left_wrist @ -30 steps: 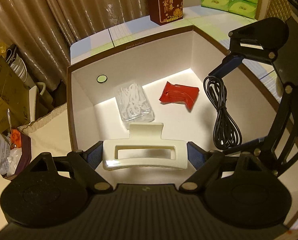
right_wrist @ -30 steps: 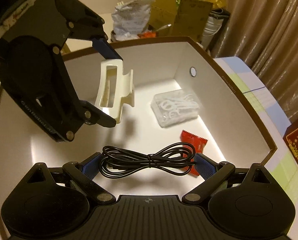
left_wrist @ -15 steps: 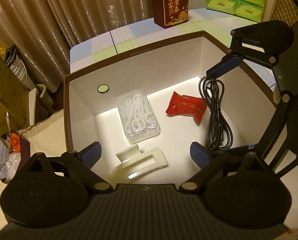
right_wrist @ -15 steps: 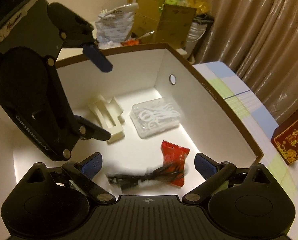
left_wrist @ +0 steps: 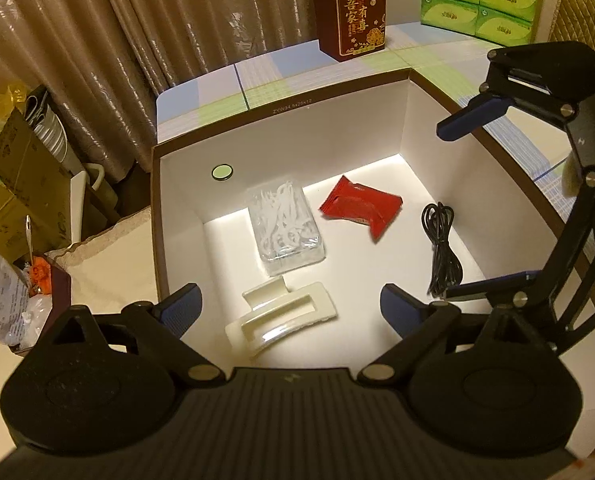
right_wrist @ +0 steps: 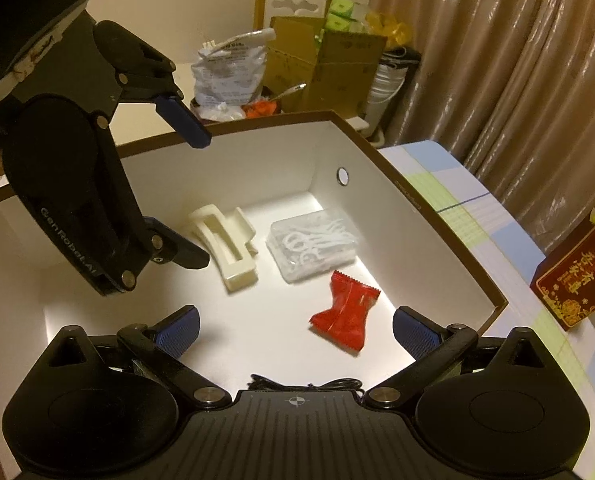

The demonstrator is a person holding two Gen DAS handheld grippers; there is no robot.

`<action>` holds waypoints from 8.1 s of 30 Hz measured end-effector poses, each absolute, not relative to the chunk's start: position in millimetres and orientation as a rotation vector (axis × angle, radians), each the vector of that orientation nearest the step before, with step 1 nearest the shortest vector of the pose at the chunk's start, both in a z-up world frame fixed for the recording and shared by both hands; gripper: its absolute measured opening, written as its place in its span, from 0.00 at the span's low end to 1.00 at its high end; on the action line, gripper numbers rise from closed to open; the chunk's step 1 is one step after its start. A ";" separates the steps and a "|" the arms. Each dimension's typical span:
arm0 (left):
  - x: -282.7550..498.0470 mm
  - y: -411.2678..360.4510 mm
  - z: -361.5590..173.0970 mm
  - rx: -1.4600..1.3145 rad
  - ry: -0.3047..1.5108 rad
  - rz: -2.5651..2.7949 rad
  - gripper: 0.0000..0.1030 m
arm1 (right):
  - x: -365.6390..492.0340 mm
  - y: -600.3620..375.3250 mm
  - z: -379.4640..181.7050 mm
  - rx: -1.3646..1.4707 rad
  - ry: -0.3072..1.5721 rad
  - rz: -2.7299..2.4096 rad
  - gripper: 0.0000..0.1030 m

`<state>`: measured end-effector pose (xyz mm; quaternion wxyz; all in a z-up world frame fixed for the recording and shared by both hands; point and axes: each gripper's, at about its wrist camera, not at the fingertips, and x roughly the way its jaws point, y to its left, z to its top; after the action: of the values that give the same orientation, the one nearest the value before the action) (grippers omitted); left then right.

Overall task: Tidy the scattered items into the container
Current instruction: 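Open the left gripper to drop the hair clip while the right gripper releases the cable, then lift both open grippers away from the box, then move both open grippers across the tablecloth toward the remaining items, then grasp the leopard-print claw clip with the right gripper while the left gripper grasps the white jar, then carry the claw clip and white jar in both grippers over the box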

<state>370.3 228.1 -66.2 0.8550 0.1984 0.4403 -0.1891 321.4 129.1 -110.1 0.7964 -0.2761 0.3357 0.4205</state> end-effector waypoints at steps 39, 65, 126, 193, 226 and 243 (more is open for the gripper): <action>202.0 205.9 16.4 0.232 0.865 -0.169 0.99 | 177.2 13.0 -25.4 -0.402 0.545 0.995 0.98; 109.4 126.8 -3.3 0.150 0.939 -0.128 0.99 | 113.9 -113.2 -28.3 -0.285 0.655 0.904 0.98; 222.8 -127.8 -129.9 0.338 0.955 -0.620 0.99 | 205.3 -344.0 -133.0 -0.115 0.978 0.395 0.98; 287.8 -144.0 -138.3 0.337 0.923 -0.668 0.88 | 191.3 -350.2 -124.7 0.065 1.068 0.348 0.00; 286.0 -116.9 -150.3 0.307 0.936 -0.613 0.22 | 190.5 -364.4 -131.6 0.122 1.065 0.315 0.00; 231.2 -62.2 -108.7 0.217 0.906 -0.557 0.22 | 185.7 -301.5 -104.8 0.048 1.008 0.464 0.00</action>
<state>231.2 -62.2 -108.7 0.8564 0.1035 0.4310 -0.2649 185.7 -301.5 -104.8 0.8498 0.0226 0.4783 0.2202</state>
